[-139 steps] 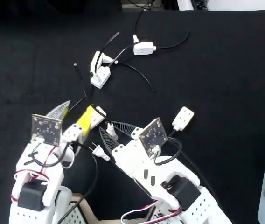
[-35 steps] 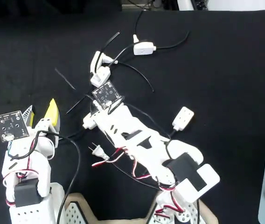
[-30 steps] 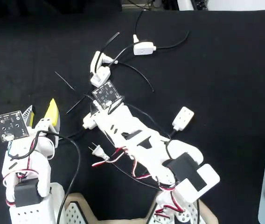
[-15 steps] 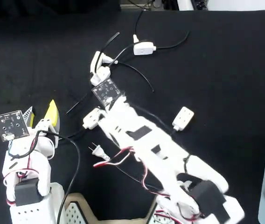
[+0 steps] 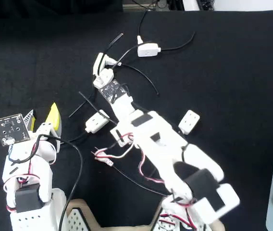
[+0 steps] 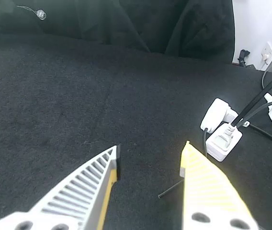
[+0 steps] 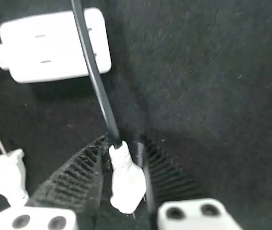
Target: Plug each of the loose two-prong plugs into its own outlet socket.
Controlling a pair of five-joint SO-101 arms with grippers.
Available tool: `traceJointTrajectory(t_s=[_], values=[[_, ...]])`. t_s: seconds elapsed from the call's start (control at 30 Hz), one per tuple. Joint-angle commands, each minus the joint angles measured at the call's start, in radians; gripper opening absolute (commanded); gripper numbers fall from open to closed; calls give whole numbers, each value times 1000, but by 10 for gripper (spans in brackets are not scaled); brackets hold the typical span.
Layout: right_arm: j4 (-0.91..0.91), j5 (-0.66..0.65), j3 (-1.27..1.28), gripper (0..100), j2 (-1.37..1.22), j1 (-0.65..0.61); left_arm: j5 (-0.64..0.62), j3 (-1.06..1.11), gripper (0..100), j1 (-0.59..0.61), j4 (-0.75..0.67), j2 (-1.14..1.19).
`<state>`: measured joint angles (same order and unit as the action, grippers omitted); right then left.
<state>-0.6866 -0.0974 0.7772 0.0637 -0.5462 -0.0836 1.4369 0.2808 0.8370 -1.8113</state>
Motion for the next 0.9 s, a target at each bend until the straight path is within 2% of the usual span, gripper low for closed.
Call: traceJointTrajectory(t_s=[0.0,0.3,0.87], values=[[-49,32,-111,96,-25,9,-2,-7,216,12,5,-8],[-213,51,-200,97,-25,14,0,-7,216,13,5,-8],[-265,48,-174,96,-33,78,0,-7,216,13,5,-8]])
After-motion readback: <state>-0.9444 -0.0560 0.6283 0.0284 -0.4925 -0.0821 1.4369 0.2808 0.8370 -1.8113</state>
